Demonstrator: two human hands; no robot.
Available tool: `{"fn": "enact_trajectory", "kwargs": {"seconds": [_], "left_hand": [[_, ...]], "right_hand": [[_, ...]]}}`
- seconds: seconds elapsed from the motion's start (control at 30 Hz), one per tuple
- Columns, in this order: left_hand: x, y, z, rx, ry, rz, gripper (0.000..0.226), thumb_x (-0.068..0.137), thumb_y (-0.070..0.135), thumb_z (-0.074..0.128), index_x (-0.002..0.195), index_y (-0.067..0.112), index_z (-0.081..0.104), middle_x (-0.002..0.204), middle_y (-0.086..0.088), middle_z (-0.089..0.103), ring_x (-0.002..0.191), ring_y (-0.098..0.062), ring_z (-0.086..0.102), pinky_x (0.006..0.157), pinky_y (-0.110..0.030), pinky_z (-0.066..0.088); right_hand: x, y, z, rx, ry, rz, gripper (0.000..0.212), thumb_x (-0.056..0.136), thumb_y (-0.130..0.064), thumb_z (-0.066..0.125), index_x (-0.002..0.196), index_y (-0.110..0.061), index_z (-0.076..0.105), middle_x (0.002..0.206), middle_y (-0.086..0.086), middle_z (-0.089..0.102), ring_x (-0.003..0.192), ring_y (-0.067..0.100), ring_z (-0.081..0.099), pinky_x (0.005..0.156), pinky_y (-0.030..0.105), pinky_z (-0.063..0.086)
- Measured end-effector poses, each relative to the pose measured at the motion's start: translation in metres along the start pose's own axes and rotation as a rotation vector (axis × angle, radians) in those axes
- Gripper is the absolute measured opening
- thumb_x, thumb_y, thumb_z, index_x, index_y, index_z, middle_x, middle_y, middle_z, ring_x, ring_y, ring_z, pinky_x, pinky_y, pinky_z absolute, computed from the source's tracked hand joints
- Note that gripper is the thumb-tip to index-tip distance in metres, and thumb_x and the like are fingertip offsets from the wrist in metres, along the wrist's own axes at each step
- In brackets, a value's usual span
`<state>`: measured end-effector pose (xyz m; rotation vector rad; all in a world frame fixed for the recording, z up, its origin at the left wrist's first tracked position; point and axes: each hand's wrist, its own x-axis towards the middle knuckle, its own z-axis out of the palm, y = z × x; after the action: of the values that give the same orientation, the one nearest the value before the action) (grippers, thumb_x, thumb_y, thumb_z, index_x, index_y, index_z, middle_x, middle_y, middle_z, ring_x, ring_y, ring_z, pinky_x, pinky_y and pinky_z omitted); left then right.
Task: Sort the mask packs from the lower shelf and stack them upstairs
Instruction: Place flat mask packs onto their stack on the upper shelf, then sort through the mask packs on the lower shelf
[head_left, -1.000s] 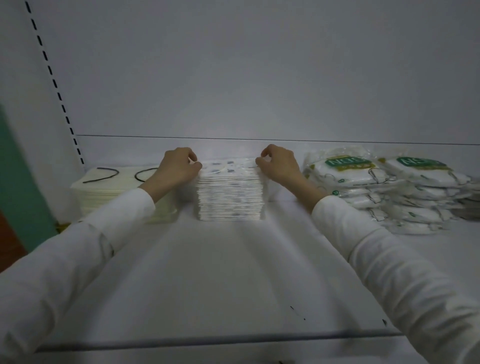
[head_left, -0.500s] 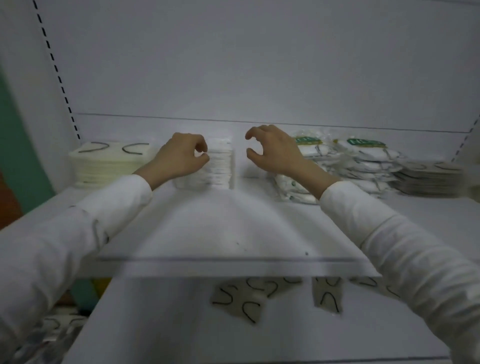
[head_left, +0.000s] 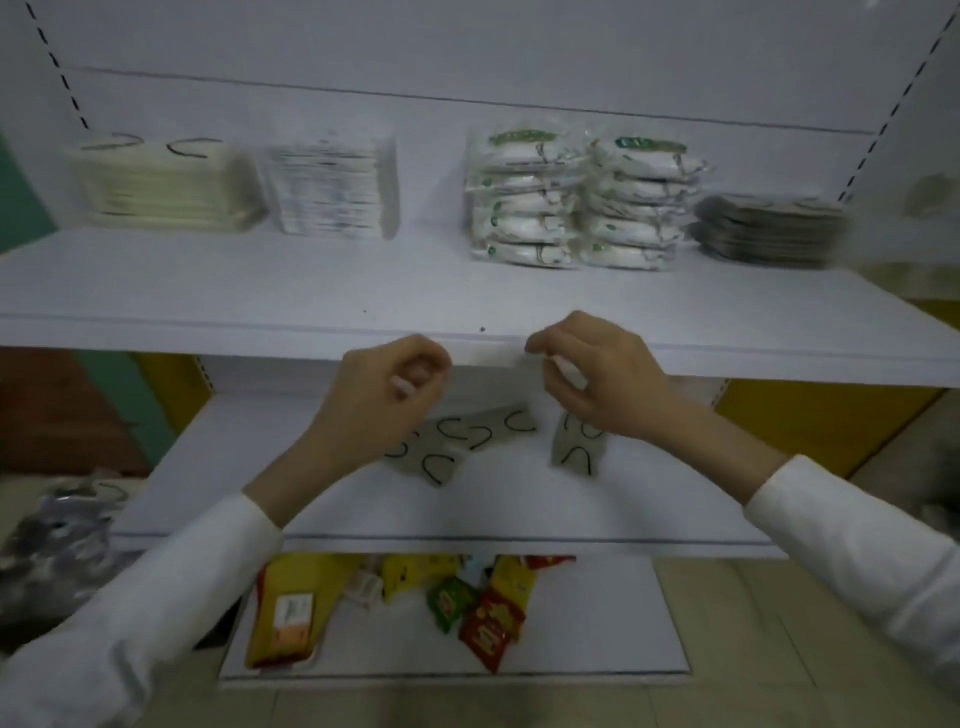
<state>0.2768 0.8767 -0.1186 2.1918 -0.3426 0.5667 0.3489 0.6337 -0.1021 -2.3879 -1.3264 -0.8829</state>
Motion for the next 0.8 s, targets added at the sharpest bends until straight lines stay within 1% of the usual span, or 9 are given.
{"fn": "enact_trajectory", "kwargs": {"seconds": [0.07,0.17,0.27,0.33,0.43,0.57,0.63,0.73,0.8], "left_hand": [[-0.024,-0.028,0.02,0.041,-0.088,-0.087,0.008,0.084,0.02,0.063,0.09,0.025,0.065,0.086,0.0,0.071,0.076,0.0,0.063,0.065,-0.01,0.051],[-0.051,-0.082,0.044,0.068,-0.126,-0.308,0.017,0.085,0.005,0.066,0.09,0.021,0.064,0.092,-0.007,0.07,0.071,0.005,0.059,0.066,-0.002,0.041],[-0.078,-0.134,0.063,0.101,-0.182,-0.531,0.013,0.086,0.0,0.062,0.092,0.01,0.068,0.094,-0.009,0.069,0.078,-0.013,0.06,0.074,-0.013,0.041],[-0.095,-0.164,0.075,0.126,-0.215,-0.604,0.012,0.085,-0.001,0.061,0.092,0.006,0.069,0.093,-0.008,0.069,0.081,-0.018,0.062,0.076,-0.016,0.042],[-0.108,-0.202,0.092,0.147,-0.239,-0.66,0.011,0.084,-0.001,0.062,0.088,0.006,0.069,0.092,-0.007,0.07,0.08,-0.02,0.065,0.076,-0.018,0.043],[-0.102,-0.241,0.11,0.163,-0.251,-0.683,0.012,0.083,-0.003,0.062,0.09,0.003,0.069,0.088,-0.008,0.069,0.074,-0.02,0.062,0.07,-0.017,0.04],[-0.096,-0.255,0.116,0.156,-0.252,-0.686,0.012,0.083,-0.003,0.062,0.092,0.001,0.069,0.086,-0.005,0.066,0.075,-0.018,0.059,0.068,-0.012,0.037],[-0.087,-0.274,0.126,0.148,-0.248,-0.686,0.011,0.083,-0.002,0.061,0.09,0.004,0.068,0.082,-0.002,0.063,0.073,-0.018,0.058,0.061,-0.008,0.036],[-0.084,-0.282,0.132,0.148,-0.256,-0.679,0.011,0.083,-0.002,0.062,0.088,0.006,0.068,0.081,-0.002,0.063,0.072,-0.019,0.058,0.06,-0.006,0.037]], "right_hand": [[-0.028,-0.001,0.019,0.03,-0.096,-0.035,0.023,0.085,-0.011,0.05,0.097,-0.006,0.069,0.084,0.008,0.067,0.072,0.026,0.061,0.054,0.032,0.051],[-0.062,-0.002,0.062,0.096,-0.247,-0.009,0.024,0.085,-0.011,0.049,0.097,-0.006,0.069,0.083,0.008,0.068,0.071,0.026,0.062,0.054,0.031,0.05],[-0.091,-0.001,0.115,0.197,-0.334,0.095,0.024,0.082,-0.008,0.053,0.1,-0.006,0.07,0.084,0.008,0.069,0.072,0.025,0.064,0.053,0.032,0.053],[-0.107,-0.001,0.151,0.256,-0.394,0.166,0.025,0.078,-0.005,0.057,0.1,-0.006,0.069,0.083,0.009,0.068,0.07,0.024,0.064,0.05,0.032,0.053],[-0.121,0.004,0.205,0.29,-0.507,0.269,0.026,0.075,-0.002,0.059,0.098,-0.005,0.07,0.084,0.011,0.069,0.07,0.027,0.065,0.052,0.027,0.051],[-0.118,0.019,0.276,0.275,-0.656,0.47,0.031,0.091,-0.006,0.05,0.119,-0.009,0.063,0.113,0.012,0.066,0.103,0.028,0.058,0.079,0.035,0.051],[-0.111,0.028,0.307,0.275,-0.746,0.589,0.035,0.094,-0.01,0.045,0.126,-0.012,0.059,0.123,0.01,0.062,0.112,0.027,0.054,0.09,0.034,0.047],[-0.102,0.04,0.348,0.232,-0.785,0.711,0.038,0.095,-0.014,0.044,0.131,-0.014,0.056,0.127,0.012,0.059,0.116,0.03,0.052,0.095,0.036,0.046],[-0.099,0.044,0.369,0.178,-0.791,0.74,0.036,0.095,-0.015,0.044,0.128,-0.01,0.057,0.125,0.015,0.058,0.115,0.033,0.053,0.094,0.037,0.047]]}}
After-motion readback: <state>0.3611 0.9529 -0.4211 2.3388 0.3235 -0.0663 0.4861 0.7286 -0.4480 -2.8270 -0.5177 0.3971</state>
